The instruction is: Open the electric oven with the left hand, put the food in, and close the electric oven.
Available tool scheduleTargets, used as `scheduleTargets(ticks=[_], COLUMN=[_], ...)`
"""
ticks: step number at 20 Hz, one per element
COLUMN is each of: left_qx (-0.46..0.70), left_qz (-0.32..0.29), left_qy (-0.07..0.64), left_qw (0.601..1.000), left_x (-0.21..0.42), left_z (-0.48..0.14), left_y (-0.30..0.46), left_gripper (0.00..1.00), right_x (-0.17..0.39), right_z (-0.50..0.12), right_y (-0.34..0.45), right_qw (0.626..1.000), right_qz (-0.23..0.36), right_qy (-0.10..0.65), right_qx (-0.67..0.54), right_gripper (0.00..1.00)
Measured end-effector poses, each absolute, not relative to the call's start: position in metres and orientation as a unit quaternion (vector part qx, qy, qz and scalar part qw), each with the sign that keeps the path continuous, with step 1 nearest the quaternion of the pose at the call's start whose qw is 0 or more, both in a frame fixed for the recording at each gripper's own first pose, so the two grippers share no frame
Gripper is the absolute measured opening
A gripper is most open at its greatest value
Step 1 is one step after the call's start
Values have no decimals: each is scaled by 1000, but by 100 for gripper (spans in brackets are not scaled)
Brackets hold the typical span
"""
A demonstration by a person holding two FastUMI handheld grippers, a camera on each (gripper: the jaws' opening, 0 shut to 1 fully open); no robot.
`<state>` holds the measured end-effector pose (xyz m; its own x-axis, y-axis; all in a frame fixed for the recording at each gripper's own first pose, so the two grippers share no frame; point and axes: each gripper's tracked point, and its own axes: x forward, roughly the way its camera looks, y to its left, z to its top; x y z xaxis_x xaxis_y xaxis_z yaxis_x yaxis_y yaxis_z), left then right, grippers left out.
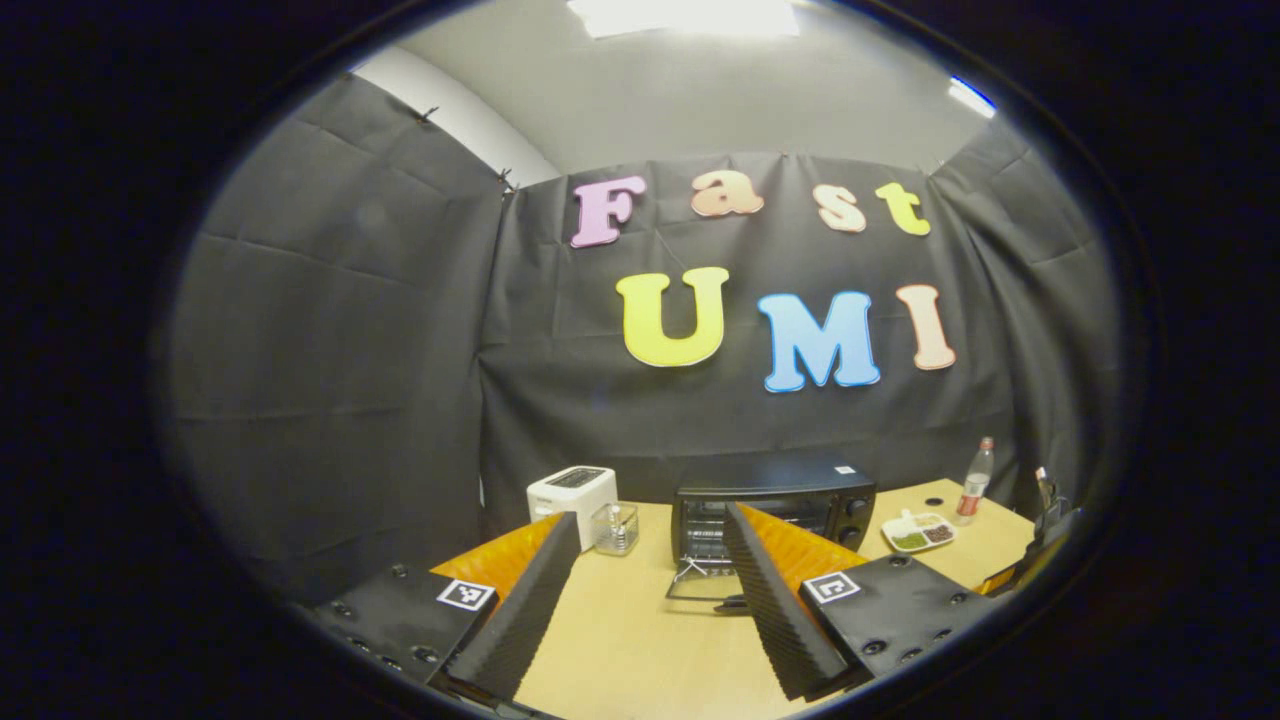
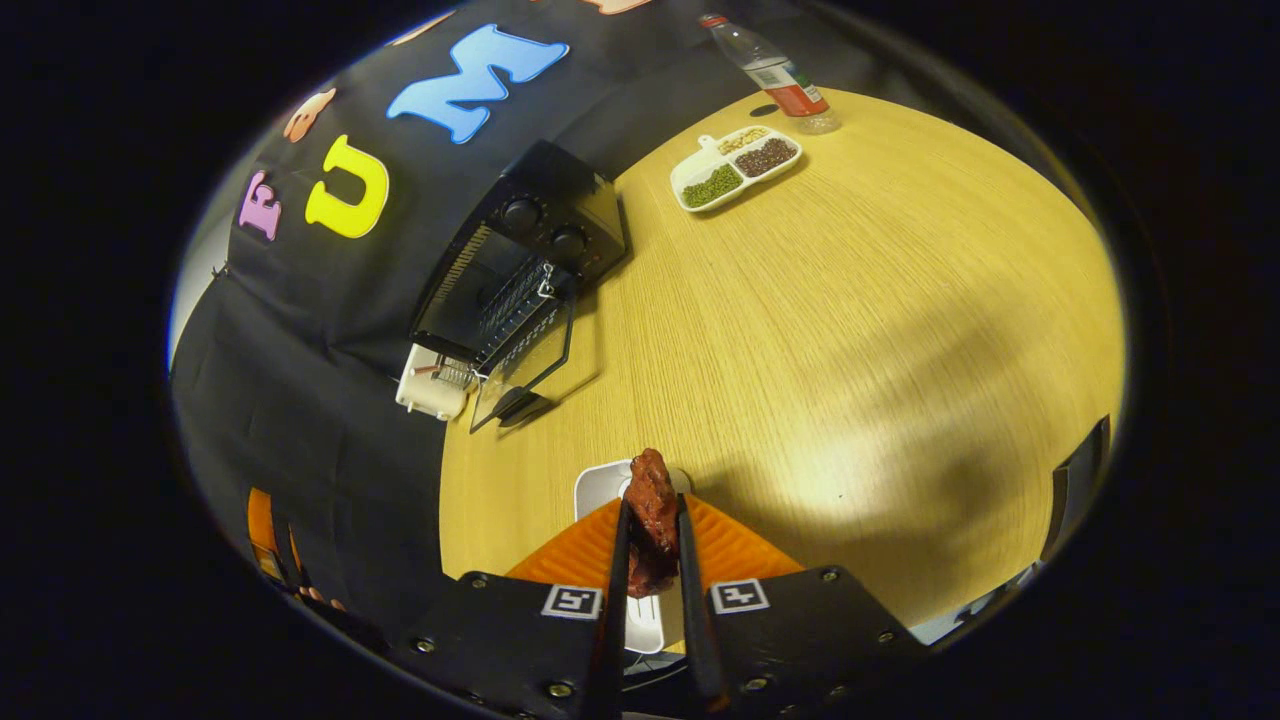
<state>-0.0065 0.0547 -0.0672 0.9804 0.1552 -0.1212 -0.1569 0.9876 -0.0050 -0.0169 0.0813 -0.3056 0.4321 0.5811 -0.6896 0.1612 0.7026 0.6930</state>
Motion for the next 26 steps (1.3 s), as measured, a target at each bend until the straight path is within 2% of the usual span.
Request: scheduleTargets(ticks=[1, 2, 3, 5, 6, 8, 9, 14, 21, 22, 24, 26], left_qx=[-9, -11, -13, -20, -22, -21, -20, -22, -32, -31, -27, -25], left_qz=[78, 79, 78, 75, 74, 71, 69, 56, 50, 49, 49, 48], left_qy=[60, 59, 58, 58, 58, 55, 54, 50, 54, 55, 57, 58], left_qw=[995, 995, 995, 995, 995, 996, 996, 997, 997, 997, 997, 997], left_x=[-6, -4, -1, 4, 6, 11, 13, 26, 40, 42, 49, 55], left_z=[-68, -68, -68, -69, -68, -67, -67, -68, -78, -79, -81, -83], left_y=[55, 56, 57, 57, 57, 58, 58, 59, 78, 82, 94, 104], left_gripper=[100, 96, 96, 96, 100, 96, 100, 96, 100, 90, 100, 96], right_x=[-19, -9, -15, -14, -12, -6, -2, 34, 76, 82, 94, 106], right_z=[-300, -307, -298, -298, -294, -283, -275, -237, -211, -209, -206, -205], right_y=[71, 79, 81, 81, 80, 79, 79, 87, 126, 133, 148, 164], right_qw=[767, 765, 763, 768, 772, 780, 784, 799, 806, 807, 809, 808], right_qz=[134, 130, 134, 135, 133, 130, 128, 123, 131, 133, 134, 135], right_qy=[508, 509, 507, 504, 501, 490, 482, 436, 402, 397, 388, 380], right_qx=[369, 373, 379, 371, 369, 367, 369, 395, 415, 417, 422, 429], right_gripper=[25, 13, 11, 11, 11, 11, 11, 11, 11, 11, 11, 11])
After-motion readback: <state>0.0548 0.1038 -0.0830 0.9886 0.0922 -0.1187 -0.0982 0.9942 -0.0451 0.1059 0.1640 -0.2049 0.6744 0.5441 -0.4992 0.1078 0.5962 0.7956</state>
